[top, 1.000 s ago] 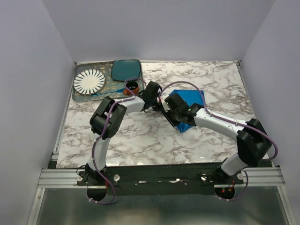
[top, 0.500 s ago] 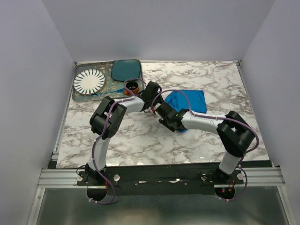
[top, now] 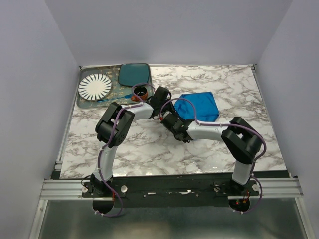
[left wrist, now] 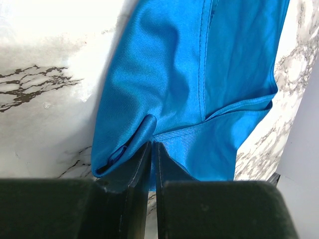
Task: Fold the napkin, place the utensils inside, and roll it up
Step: Roll the napkin with the utensil
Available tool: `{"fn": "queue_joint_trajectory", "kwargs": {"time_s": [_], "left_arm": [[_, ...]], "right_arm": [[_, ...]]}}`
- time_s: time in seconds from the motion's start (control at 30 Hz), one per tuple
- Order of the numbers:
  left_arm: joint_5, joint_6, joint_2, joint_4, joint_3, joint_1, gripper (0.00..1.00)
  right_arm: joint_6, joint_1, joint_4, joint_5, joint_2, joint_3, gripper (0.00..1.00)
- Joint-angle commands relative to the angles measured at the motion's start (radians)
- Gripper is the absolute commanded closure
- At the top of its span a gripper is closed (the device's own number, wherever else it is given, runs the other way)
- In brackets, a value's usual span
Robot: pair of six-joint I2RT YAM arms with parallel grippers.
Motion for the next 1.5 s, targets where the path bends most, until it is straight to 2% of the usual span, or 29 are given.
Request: {"fn": "queue_joint_trajectory", "kwargs": {"time_s": [0.0,0.17,0.23,0.4,0.97,1.07,1.37,1.4,1.47], "left_arm": [[-0.038,0.026,0.073,-0.111,-0.046,0.0,0.82],[-0.039,0.025,0.073,-0.111,-0.046,0.001,0.82],[-0.038,0.023,0.073,-0.11,-0.046,0.001,0.82],[-0.035,0.023,0.076,-0.108,-0.047,0.001,0.82],[-0.033,0.028,0.073,-0.114,-0.049,0.006,0.82],[-0.035,0.032,0.072,-0.116,-0.046,0.009,0.82],[-0.03,0.038,0.069,-0.121,-0.043,0.014,0.82],[-0.033,0.044,0.067,-0.122,-0.039,0.014,0.82],[-0.036,0.049,0.062,-0.127,-0.036,0.014,0.82]], "right_arm": [[-0.013,0.012,0.026,0.081,0.028,0.006,0.48],[-0.046,0.03,0.063,0.081,-0.017,-0.02,0.45],[-0.06,0.027,0.063,0.095,0.001,-0.007,0.41],[-0.077,0.026,0.078,0.075,0.043,0.003,0.41],[-0.051,-0.068,0.107,-0.031,0.101,-0.026,0.49],[-0.048,-0.079,0.107,-0.099,0.084,-0.036,0.57],[-0.056,-0.114,0.087,-0.186,0.078,-0.016,0.83],[-0.057,-0.114,0.083,-0.191,0.077,-0.014,0.88],[-0.059,-0.115,0.074,-0.212,0.072,-0.01,0.92]]}}
